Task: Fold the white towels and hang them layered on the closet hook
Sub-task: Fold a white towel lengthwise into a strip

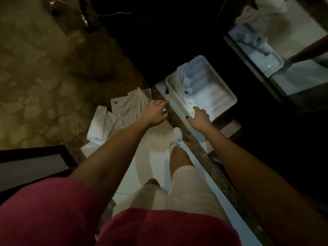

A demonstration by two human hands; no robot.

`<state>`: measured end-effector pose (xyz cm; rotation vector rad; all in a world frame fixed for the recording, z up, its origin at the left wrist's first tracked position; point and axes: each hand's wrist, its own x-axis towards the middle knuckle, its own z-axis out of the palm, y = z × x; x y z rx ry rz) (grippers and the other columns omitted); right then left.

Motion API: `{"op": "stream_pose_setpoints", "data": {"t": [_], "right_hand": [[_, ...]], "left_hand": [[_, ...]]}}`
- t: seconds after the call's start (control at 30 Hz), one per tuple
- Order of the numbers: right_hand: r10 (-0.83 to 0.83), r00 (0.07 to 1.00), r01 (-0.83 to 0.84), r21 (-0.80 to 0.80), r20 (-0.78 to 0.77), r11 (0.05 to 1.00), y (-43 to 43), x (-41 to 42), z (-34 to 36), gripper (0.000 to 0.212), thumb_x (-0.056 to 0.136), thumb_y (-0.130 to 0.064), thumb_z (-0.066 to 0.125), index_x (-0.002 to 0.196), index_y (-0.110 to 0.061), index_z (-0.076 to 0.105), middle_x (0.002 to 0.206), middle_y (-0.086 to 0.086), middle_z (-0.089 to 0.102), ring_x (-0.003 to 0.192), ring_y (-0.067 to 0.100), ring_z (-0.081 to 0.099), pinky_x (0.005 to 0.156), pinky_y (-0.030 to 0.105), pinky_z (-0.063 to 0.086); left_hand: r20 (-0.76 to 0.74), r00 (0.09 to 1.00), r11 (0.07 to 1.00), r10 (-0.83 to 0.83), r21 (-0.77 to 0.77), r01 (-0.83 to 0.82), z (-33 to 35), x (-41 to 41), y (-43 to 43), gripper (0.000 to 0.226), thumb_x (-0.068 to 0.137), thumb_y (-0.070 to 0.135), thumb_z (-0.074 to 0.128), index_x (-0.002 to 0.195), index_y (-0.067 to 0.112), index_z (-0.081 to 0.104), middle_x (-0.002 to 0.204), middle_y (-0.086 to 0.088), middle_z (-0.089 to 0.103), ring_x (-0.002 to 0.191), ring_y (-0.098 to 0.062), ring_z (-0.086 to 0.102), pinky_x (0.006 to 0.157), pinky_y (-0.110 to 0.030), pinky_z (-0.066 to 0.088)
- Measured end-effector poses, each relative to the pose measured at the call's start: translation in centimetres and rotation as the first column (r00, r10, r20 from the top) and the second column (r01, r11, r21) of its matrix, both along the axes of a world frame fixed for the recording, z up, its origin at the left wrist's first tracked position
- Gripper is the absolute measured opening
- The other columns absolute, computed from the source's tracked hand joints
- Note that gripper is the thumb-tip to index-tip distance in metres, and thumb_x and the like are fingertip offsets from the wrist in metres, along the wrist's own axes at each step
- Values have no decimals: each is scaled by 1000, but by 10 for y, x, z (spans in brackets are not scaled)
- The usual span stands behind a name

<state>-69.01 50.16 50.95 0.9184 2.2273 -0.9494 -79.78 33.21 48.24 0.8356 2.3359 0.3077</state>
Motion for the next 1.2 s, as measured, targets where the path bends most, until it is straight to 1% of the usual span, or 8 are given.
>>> {"op": "stream_pose_setpoints", "data": {"t": [0.27, 0.63, 0.7, 0.77, 0.87, 1.03, 1.17, 1.2], "right_hand": [[-154, 988, 153, -78, -6, 985, 98, -77, -146, 66, 92, -26, 66, 148, -8, 35, 147, 21, 40, 134, 38, 40, 109, 44, 36], [-275, 961, 274, -118, 6, 954, 150, -108, -351, 59, 91, -22, 67, 141, -3, 44, 138, 20, 51, 127, 34, 50, 103, 35, 41], [-292, 956, 289, -137, 0, 947, 153, -104, -369, 50, 92, -20, 66, 136, -2, 49, 130, 15, 57, 120, 30, 55, 94, 29, 44], [-350, 937, 343, -191, 0, 920, 152, -100, -378, 33, 94, -19, 63, 122, -2, 59, 108, 7, 62, 96, 19, 61, 78, 22, 43], [-485, 875, 466, -263, -6, 845, 145, -97, -375, 11, 95, -16, 61, 95, -6, 62, 78, 3, 61, 66, 15, 59, 66, 27, 47], [-634, 767, 587, -293, -98, 755, 130, -82, -327, 26, 96, -13, 59, 72, -10, 51, 63, 2, 50, 58, 10, 47, 52, 10, 38], [-642, 748, 592, -270, -166, 759, 102, -60, -266, 19, 99, -14, 54, 82, -5, 50, 70, 2, 47, 64, 8, 42, 57, 11, 35], [-641, 744, 592, -259, -187, 763, 94, -52, -250, 18, 99, -14, 53, 84, -5, 49, 71, 0, 46, 64, 7, 42, 55, 9, 34]], "left_hand": [[68, 979, 980, -195, -25, 197, -139, -101, 119, 59, 96, 33, 56, 150, 22, 33, 154, -7, 34, 138, -29, 33, 109, -42, 36], [199, 979, 999, 28, -20, -25, -334, -109, 183, 60, 94, 35, 61, 144, 11, 42, 137, -22, 47, 125, -38, 46, 100, -40, 39], [208, 977, 998, 36, -53, -26, -350, -104, 190, 61, 93, 36, 62, 142, 4, 42, 135, -24, 49, 122, -40, 47, 98, -41, 38], [214, 976, 998, 30, -56, -18, -356, -99, 194, 56, 93, 32, 63, 132, -5, 47, 129, -24, 52, 114, -42, 52, 93, -41, 36], [230, 966, 992, 123, -51, -114, -352, -98, 198, 43, 92, 27, 65, 119, -5, 53, 120, -22, 58, 108, -39, 57, 86, -38, 39], [271, 897, 930, 349, 17, -367, -311, -93, 186, 33, 92, 24, 64, 114, 0, 59, 109, -19, 67, 103, -32, 61, 77, -30, 42], [351, 814, 832, 463, 144, -536, -249, -68, 164, 7, 95, 19, 60, 90, 14, 58, 79, 0, 61, 70, -13, 57, 61, -23, 42], [365, 796, 802, 483, 182, -569, -230, -59, 159, 13, 95, 16, 59, 84, 19, 54, 75, 5, 56, 66, -8, 52, 58, -17, 40]]}}
